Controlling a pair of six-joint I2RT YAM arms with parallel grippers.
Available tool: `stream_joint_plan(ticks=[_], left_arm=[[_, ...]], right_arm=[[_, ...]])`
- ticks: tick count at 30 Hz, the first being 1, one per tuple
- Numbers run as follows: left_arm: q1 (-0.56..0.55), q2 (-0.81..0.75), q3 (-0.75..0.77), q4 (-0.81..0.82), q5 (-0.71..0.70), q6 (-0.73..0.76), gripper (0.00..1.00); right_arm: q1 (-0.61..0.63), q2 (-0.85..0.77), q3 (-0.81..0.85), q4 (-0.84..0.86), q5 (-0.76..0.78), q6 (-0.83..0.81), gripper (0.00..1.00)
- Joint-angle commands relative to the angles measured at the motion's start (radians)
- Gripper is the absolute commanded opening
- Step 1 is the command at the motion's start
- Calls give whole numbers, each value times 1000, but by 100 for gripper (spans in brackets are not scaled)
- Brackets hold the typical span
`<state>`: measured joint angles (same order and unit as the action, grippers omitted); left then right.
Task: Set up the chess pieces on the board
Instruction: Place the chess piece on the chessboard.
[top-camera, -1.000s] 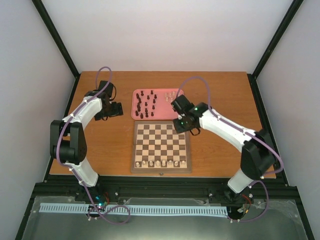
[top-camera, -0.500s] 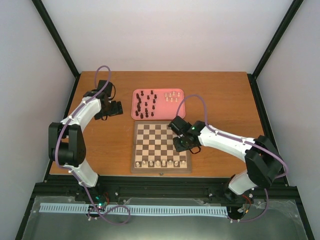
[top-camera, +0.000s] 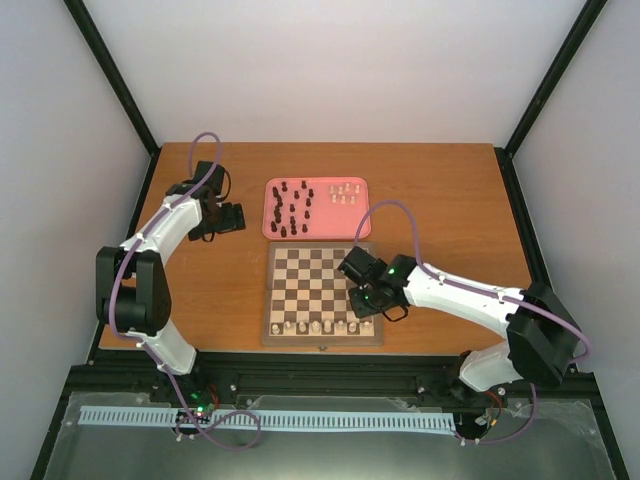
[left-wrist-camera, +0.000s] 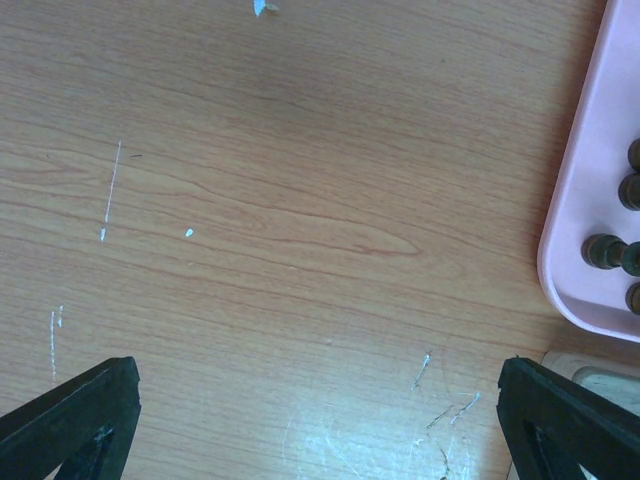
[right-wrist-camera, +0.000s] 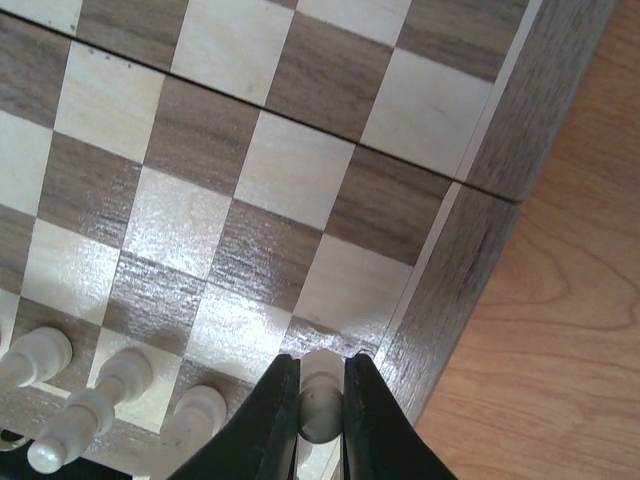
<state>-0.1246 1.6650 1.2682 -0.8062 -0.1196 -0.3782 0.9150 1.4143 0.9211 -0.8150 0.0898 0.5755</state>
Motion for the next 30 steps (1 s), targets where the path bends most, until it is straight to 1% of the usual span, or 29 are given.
stream_joint_plan(ticks=[1,14,30], left_arm=[[-4,-32,-1,12,-6,-9,100],[-3,-28,-3,18,-4,-11,100],[-3,-19,-1,18,-3,-8,100]], right_arm=[[26,-30,-20,-15,-1,35,6],[29,-6,-44,5,-28,27,7],[30,63,-6,3,-19,0,8]])
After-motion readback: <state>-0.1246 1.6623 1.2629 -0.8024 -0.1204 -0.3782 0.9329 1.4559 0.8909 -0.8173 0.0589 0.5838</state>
